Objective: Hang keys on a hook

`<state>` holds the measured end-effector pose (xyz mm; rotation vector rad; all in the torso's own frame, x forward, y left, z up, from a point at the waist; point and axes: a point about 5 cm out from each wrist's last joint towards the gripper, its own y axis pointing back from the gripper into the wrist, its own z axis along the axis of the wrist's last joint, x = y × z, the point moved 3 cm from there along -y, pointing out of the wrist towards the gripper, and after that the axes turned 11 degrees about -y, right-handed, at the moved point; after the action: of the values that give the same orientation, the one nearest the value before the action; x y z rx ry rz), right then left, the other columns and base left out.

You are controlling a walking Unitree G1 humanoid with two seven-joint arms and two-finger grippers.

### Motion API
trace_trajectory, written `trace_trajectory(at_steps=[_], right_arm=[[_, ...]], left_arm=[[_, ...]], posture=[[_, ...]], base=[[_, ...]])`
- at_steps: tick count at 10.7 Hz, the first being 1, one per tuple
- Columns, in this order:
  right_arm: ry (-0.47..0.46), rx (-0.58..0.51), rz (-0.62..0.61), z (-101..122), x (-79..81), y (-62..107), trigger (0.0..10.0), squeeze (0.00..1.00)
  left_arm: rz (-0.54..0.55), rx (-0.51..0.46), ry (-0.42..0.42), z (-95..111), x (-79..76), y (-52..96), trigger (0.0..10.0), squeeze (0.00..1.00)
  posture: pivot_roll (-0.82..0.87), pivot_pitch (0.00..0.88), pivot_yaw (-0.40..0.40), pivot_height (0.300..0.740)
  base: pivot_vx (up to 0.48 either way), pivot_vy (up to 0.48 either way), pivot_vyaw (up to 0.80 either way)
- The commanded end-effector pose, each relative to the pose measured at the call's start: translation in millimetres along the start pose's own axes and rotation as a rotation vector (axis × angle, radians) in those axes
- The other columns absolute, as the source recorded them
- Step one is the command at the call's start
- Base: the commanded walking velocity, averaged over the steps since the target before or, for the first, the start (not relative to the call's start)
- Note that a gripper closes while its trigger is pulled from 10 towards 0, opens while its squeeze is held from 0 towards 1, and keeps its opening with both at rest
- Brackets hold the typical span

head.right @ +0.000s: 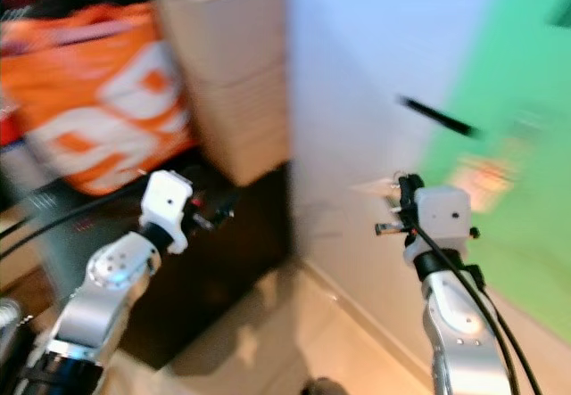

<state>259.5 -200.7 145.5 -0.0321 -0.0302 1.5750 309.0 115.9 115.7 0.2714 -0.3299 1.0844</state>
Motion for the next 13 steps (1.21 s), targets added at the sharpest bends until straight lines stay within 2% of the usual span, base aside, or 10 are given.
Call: trace_trajectory(at_steps=[1,3,6,11,13], right_arm=[[-0.015,-0.005,0.007,2,2.0,-1.3,10.0,0.0],[-0.019,0.001,-0.009,1,0.1,-2.4,10.0,0.0],[-0.013,0.007,-0.009,1,1.6,-2.4,10.0,0.0],[-0.002,-0.008,0.004,6,5.9,-4.9,10.0,0.0],[-0.003,-0.02,0.021,9,8.7,-6.1,10.0,0.0]], left_arm=[[0.016,0.015,-0.018,-2,4.3,-0.3,10.0,0.22],[0.024,0.009,-0.022,0,5.3,-2.5,10.0,0.22],[0.024,-0.002,-0.04,2,5.4,-5.2,10.0,0.24],[0.018,0.001,-0.053,2,6.0,-9.5,10.0,0.24],[0.021,0.01,-0.036,0,6.0,-10.3,10.0,0.22]], posture=[[-0.17,0.0,0.056,0.74],[-0.17,0.0,0.058,0.74],[-0.17,0.0,0.062,0.74],[-0.17,0.0,0.072,0.74],[-0.17,0.0,0.074,0.74]], base=[[0.0,0.0,0.0],[0.0,0.0,-0.27],[0.0,0.0,-0.8],[0.0,-0.386,-0.75],[0.0,0.0,0.0]])
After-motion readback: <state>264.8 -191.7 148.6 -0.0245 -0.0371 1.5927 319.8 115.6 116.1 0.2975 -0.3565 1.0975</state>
